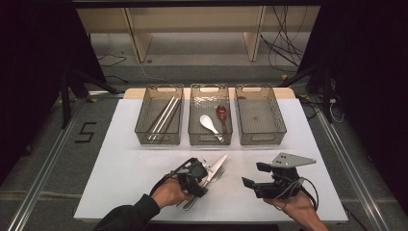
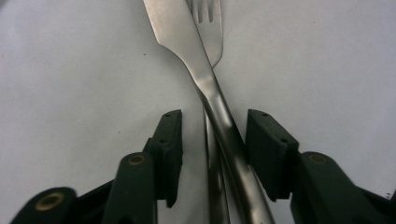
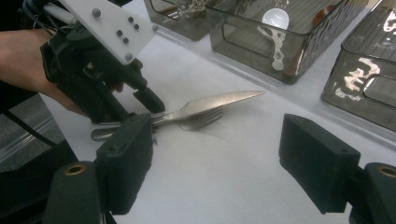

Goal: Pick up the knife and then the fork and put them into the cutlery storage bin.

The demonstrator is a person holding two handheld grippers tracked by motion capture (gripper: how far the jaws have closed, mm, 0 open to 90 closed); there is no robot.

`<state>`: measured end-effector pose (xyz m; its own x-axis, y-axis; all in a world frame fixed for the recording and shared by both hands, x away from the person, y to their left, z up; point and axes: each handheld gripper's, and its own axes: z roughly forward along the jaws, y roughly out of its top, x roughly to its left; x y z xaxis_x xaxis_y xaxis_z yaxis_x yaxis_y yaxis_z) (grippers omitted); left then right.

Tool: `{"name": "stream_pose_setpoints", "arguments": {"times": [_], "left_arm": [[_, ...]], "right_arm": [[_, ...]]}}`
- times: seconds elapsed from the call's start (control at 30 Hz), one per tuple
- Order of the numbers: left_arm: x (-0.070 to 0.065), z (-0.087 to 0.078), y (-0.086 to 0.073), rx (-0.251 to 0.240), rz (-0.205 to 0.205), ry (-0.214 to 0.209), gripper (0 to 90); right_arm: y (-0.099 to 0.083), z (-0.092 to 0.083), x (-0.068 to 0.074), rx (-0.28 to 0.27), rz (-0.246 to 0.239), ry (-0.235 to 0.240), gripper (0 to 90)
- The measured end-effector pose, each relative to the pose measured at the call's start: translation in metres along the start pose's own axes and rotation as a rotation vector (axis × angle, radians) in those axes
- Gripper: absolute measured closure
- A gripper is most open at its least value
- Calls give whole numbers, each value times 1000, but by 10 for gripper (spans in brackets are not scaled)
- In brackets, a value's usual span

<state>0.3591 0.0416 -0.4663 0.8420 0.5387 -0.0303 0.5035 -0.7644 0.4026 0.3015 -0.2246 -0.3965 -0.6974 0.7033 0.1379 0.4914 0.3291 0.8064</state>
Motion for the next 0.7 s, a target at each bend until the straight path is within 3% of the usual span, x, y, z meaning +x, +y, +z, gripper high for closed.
{"name": "stream_pose_setpoints", "arguments": {"times": [0.13,0.33,0.5,0.7], "left_arm": [[9,0,0,-1,-31,-19,703],[15,-1,-1,2,-50,-43,755],[23,-1,-2,-17,-113,-95,784],[27,-2,-2,-8,-125,-122,792]], "right_arm": [[0,0,0,-1,-1,0,270],[0,-1,0,0,2,-1,271],[0,-1,0,-1,1,-2,272],[0,0,0,1,1,-1,272]]}}
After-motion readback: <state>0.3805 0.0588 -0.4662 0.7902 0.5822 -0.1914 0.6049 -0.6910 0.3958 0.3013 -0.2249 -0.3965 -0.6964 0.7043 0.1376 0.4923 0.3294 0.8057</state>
